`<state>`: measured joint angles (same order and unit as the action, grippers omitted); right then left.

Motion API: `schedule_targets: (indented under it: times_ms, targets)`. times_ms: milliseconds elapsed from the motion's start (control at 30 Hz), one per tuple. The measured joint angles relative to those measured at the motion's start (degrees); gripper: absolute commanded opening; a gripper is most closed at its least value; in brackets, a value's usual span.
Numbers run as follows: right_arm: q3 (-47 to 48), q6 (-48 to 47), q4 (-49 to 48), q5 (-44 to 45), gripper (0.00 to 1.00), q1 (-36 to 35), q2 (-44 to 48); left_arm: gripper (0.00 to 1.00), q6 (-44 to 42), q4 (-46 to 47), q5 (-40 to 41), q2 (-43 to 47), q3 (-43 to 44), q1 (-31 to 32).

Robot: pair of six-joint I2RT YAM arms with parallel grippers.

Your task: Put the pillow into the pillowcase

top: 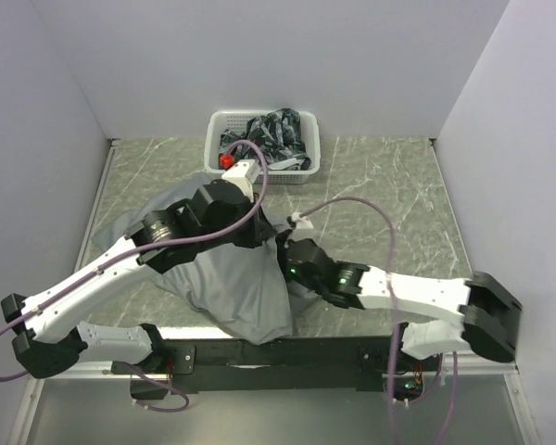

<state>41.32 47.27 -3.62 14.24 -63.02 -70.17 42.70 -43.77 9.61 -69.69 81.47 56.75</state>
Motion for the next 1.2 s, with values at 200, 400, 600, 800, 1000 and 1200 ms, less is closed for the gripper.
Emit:
schedule_targets:
  times_ms: [200,400,600,800,1000,1200]
  targets:
    - [5.81,-0.42,-5.31,-1.03,0.33,-0.04,-13.88,0.01,1.79,4.13,-3.23,1.25,-3.61,-0.35]
    - [4.57,-2.32,-6.38,-1.99,0.83,-0.04,-12.94,0.01,2.03,6.19,-3.89,1.44,-5.29,-0.79]
    - [-4.96,-3.32,-5.66,-1.25,0.89,-0.07,1.73,0.01,3.15,8.92,-7.56,1.84,-8.94,-0.31]
    - [-9.05,-2.58,0.98,1.62,0.87,-0.11,12.66,0.01,3.54,12.9,-10.54,2.27,-11.34,-1.9]
    - [-7.56,1.07,10.03,5.99,0.79,-0.11,19.06,0.01,3.5,11.8,-9.75,2.25,-12.9,-4.33]
    - [-9.68,4.39,19.02,7.28,0.74,-0.15,28.09,0.01,3.48,11.82,-9.81,2.23,-12.9,-5.14]
